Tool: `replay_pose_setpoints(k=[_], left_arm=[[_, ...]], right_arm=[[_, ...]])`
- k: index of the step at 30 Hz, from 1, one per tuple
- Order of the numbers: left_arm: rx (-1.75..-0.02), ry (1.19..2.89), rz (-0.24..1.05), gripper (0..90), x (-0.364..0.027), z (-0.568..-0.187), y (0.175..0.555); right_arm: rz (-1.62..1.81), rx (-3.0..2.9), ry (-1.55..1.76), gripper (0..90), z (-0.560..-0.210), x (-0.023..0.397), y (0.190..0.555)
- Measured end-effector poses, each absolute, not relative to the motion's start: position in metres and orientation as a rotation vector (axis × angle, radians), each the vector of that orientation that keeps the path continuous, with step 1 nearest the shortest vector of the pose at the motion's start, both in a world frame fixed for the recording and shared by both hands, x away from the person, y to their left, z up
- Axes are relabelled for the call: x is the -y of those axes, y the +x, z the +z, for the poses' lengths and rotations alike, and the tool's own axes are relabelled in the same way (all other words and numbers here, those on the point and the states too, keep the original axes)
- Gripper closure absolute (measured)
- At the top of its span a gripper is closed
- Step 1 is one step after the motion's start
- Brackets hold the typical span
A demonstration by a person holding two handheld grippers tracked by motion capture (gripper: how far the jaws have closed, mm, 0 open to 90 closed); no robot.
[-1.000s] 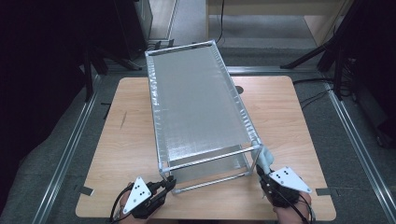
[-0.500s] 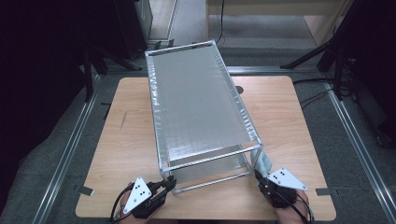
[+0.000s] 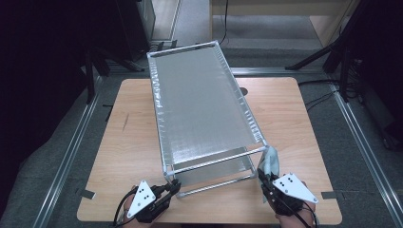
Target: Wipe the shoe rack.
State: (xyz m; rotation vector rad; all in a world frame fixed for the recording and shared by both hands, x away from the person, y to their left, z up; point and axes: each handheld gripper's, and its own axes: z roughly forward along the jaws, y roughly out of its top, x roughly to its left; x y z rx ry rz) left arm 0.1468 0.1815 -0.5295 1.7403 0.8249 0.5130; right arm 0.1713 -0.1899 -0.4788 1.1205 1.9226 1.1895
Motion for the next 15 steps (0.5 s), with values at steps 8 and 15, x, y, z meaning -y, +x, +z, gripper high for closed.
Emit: replay_pose_setpoints(k=[8,15], left_arm=[[-0.811,1.747,0.513,81.0,-0.180,-0.529,0.146],[-0.806,1.747,0.507,80.9,-0.180,-0.530,0.146]], right_arm=[[1.162,-2.176,1.014,80.8,-0.512,0.150,0.171],[1.098,-2.185,1.154,80.5,-0.533,0.147,0.181]])
